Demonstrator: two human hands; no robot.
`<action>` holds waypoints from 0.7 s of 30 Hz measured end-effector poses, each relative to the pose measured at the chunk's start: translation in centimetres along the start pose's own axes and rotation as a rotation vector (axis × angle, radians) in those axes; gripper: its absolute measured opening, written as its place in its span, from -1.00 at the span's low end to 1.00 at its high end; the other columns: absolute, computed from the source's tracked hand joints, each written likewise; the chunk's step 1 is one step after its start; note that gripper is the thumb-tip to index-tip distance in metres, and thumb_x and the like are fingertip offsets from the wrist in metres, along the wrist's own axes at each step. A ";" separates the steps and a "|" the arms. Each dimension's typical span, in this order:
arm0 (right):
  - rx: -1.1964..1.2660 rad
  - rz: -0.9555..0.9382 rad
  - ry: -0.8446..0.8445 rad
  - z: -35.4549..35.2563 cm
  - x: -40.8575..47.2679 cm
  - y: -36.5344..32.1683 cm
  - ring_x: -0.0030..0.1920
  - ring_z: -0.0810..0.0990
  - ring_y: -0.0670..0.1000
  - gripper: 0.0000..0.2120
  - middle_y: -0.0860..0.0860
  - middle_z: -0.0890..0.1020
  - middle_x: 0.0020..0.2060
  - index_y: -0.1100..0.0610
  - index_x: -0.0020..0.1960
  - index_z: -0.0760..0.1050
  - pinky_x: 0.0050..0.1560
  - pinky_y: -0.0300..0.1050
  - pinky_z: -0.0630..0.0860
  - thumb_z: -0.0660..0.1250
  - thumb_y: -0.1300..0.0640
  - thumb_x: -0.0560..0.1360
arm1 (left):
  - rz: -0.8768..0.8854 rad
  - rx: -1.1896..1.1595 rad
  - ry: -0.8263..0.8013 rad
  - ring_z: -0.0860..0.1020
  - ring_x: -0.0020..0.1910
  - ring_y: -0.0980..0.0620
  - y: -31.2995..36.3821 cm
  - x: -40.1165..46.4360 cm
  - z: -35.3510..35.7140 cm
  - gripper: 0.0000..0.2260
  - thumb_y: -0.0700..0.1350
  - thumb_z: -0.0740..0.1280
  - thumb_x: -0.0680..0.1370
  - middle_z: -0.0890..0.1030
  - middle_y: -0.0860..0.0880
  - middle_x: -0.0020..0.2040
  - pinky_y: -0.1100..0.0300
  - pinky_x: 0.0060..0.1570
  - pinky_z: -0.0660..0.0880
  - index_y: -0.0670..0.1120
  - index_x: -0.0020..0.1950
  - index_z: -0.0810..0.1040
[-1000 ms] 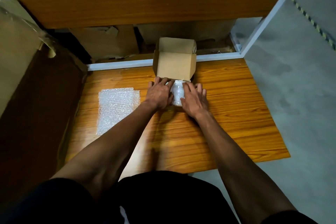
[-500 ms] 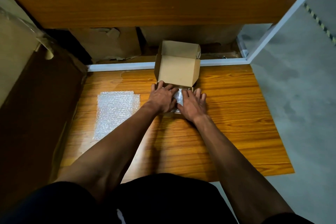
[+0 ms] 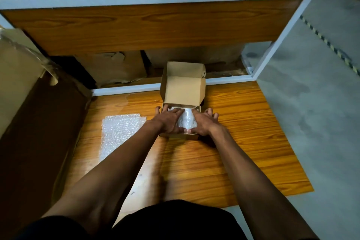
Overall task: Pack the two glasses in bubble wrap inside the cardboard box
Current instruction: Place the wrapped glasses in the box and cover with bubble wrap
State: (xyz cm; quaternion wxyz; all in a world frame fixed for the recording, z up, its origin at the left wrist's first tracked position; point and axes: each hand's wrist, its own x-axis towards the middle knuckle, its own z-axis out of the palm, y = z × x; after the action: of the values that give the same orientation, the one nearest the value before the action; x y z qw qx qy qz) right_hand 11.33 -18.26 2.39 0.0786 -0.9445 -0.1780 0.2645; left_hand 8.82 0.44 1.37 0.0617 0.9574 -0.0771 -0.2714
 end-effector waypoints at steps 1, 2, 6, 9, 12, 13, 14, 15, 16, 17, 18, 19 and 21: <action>-0.023 0.004 -0.009 -0.1 0.1 -0.2 0.41 0.23 0.21 -0.21 0.10 0.44 0.44 -0.06 0.56 0.22 0.27 0.16 0.26 0.51 -0.23 0.47 | -0.006 0.005 -0.006 -0.04 0.67 -0.26 0.2 0.1 -0.1 -0.08 0.43 0.30 0.56 0.08 -0.02 0.73 -0.40 0.55 -0.09 0.08 0.74 -0.06; -0.057 0.008 -0.014 -0.2 0.1 -0.5 0.44 0.22 0.22 -0.18 0.10 0.43 0.46 -0.03 0.57 0.21 0.29 0.17 0.25 0.51 -0.24 0.46 | -0.011 0.011 -0.011 -0.03 0.67 -0.25 0.3 0.2 -0.1 -0.07 0.43 0.31 0.55 0.08 -0.01 0.73 -0.41 0.55 -0.08 0.08 0.74 -0.05; -0.136 0.041 -0.035 -0.9 0.1 -1.3 0.54 0.14 0.26 -0.09 0.10 0.37 0.54 0.04 0.60 0.19 0.41 0.22 0.21 0.53 -0.24 0.43 | -0.040 0.037 -0.033 0.00 0.68 -0.22 0.9 0.5 -0.7 -0.03 0.41 0.37 0.52 0.08 0.00 0.73 -0.44 0.53 -0.11 0.06 0.74 -0.03; -0.155 0.047 -0.040 -1.0 0.1 -1.5 0.55 0.14 0.26 -0.10 0.10 0.36 0.54 0.04 0.60 0.21 0.45 0.24 0.18 0.54 -0.23 0.44 | -0.045 0.053 -0.017 0.03 0.68 -0.22 1.4 0.7 -1.0 -0.01 0.38 0.42 0.51 0.09 -0.01 0.73 -0.44 0.54 -0.11 0.04 0.74 -0.01; -0.166 0.039 -0.039 -1.0 0.3 -1.4 0.54 0.16 0.24 -0.10 0.11 0.37 0.53 0.03 0.60 0.21 0.46 0.23 0.18 0.54 -0.24 0.43 | -0.067 0.054 -0.008 0.05 0.68 -0.22 1.8 0.8 -1.0 -0.02 0.36 0.45 0.49 0.11 0.00 0.72 -0.44 0.55 -0.07 0.04 0.73 0.03; -0.162 0.037 -0.040 -1.0 0.3 -1.3 0.55 0.14 0.24 -0.10 0.12 0.36 0.54 0.02 0.60 0.20 0.47 0.23 0.17 0.54 -0.24 0.43 | -0.075 0.057 -0.007 0.05 0.68 -0.22 1.9 0.7 -1.0 -0.02 0.37 0.45 0.49 0.12 0.00 0.72 -0.44 0.55 -0.06 0.05 0.73 0.04; -0.156 0.032 -0.043 -1.0 0.3 -1.2 0.57 0.12 0.25 -0.10 0.12 0.35 0.55 0.02 0.62 0.19 0.49 0.24 0.15 0.54 -0.22 0.44 | -0.085 0.059 -0.007 0.06 0.68 -0.22 2.0 0.6 -1.1 -0.02 0.39 0.43 0.49 0.12 0.00 0.72 -0.43 0.56 -0.06 0.05 0.73 0.03; -0.147 0.027 -0.044 -1.1 0.3 -1.2 0.58 0.09 0.25 -0.10 0.12 0.34 0.56 0.01 0.63 0.17 0.50 0.25 0.14 0.54 -0.20 0.45 | -0.094 0.063 -0.005 0.06 0.68 -0.21 2.1 0.6 -1.1 -0.02 0.41 0.41 0.49 0.11 0.00 0.72 -0.42 0.56 -0.06 0.04 0.73 0.03; -0.147 0.020 -0.043 -1.2 0.3 -1.1 0.58 0.09 0.25 -0.10 0.11 0.34 0.56 -0.01 0.63 0.16 0.50 0.24 0.15 0.54 -0.17 0.46 | -0.101 0.070 -0.001 0.07 0.67 -0.21 2.1 0.5 -1.0 -0.02 0.43 0.39 0.49 0.11 0.00 0.72 -0.40 0.56 -0.06 0.04 0.73 0.03; -0.154 0.011 -0.035 -1.3 0.4 -1.1 0.57 0.11 0.24 -0.12 0.11 0.36 0.55 -0.02 0.63 0.16 0.47 0.23 0.17 0.54 -0.15 0.46 | -0.108 0.077 0.005 0.08 0.67 -0.21 2.1 0.5 -0.9 -0.03 0.44 0.37 0.50 0.11 0.00 0.72 -0.39 0.56 -0.05 0.04 0.73 0.03; -0.164 0.001 -0.019 -1.4 0.4 -1.1 0.55 0.14 0.23 -0.14 0.10 0.40 0.52 -0.02 0.62 0.19 0.44 0.21 0.19 0.54 -0.13 0.46 | -0.113 0.078 0.007 0.08 0.67 -0.21 2.0 0.4 -0.8 -0.03 0.45 0.35 0.50 0.11 0.00 0.72 -0.39 0.56 -0.05 0.03 0.73 0.03; -0.169 -0.006 0.002 -1.4 0.5 -1.1 0.53 0.18 0.22 -0.17 0.10 0.44 0.49 -0.02 0.59 0.23 0.42 0.20 0.22 0.55 -0.12 0.45 | -0.113 0.072 0.005 0.09 0.67 -0.21 1.9 0.4 -0.7 -0.04 0.44 0.35 0.51 0.11 -0.01 0.72 -0.40 0.55 -0.05 0.03 0.74 0.03; -0.170 -0.015 0.033 -1.4 0.7 -1.1 0.50 0.22 0.21 -0.22 0.09 0.49 0.44 -0.03 0.54 0.29 0.38 0.20 0.24 0.57 -0.10 0.43 | -0.104 0.060 -0.008 0.09 0.67 -0.22 1.8 0.4 -0.7 -0.08 0.40 0.33 0.55 0.08 -0.03 0.73 -0.42 0.55 -0.08 0.03 0.74 0.01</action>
State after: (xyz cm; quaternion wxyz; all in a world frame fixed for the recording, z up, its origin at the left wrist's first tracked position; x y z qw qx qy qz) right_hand 12.30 -17.05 3.55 0.0032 -0.9508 -0.2053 0.2321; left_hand 9.32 -1.30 2.09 0.0187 0.9604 -0.0355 -0.2757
